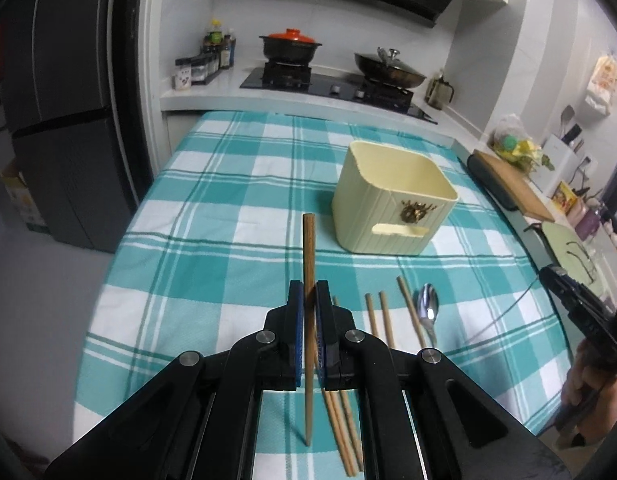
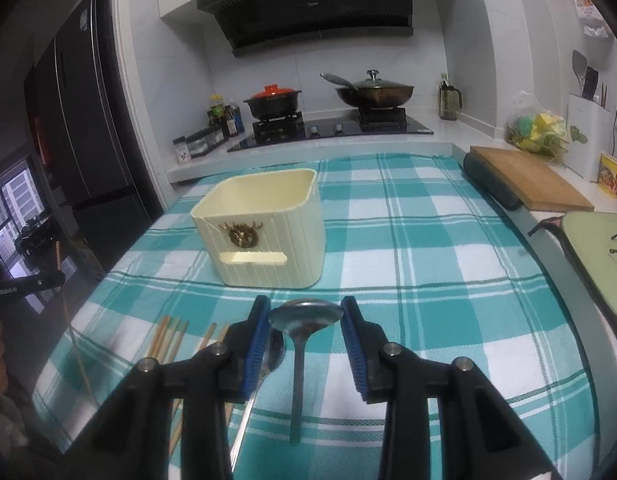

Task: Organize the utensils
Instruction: 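Carry chopstick in left tool and spoon in right tool over the cream holder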

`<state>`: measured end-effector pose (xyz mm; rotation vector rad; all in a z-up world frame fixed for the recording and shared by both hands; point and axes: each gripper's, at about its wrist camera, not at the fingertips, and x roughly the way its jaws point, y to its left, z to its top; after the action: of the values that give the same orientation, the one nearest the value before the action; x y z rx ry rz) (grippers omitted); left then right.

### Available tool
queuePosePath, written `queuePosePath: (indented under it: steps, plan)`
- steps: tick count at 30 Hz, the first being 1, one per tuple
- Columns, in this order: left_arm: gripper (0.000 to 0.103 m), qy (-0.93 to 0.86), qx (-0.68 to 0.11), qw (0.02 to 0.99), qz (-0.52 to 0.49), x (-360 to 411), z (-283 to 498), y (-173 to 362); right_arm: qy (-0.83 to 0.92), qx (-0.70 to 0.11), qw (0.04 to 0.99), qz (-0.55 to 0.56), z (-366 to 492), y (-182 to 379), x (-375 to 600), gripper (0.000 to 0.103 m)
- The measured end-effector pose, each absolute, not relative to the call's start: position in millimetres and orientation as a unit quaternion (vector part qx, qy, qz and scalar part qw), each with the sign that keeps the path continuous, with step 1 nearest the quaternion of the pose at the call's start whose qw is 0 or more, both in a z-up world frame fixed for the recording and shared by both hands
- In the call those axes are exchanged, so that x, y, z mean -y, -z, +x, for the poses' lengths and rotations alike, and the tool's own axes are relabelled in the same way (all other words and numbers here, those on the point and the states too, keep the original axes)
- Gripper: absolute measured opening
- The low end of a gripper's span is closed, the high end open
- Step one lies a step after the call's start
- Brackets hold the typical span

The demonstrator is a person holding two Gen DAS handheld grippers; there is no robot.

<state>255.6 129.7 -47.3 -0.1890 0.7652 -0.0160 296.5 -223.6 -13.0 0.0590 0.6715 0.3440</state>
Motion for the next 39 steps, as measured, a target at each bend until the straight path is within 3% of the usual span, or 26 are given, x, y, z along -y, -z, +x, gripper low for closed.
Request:
queuePosePath:
  steps: [24, 39]
  plan:
    - [0.004, 0.061, -0.343, 0.931, -0.112, -120, 279, -16, -0.21, -0.262, 0.942, -0.007, 296, -65, 213, 0.036]
    - [0.004, 0.078, -0.27, 0.957, -0.074, -79, 380, -103, -0.224, -0.217, 0.95, -0.004, 376, -129, 190, 0.036]
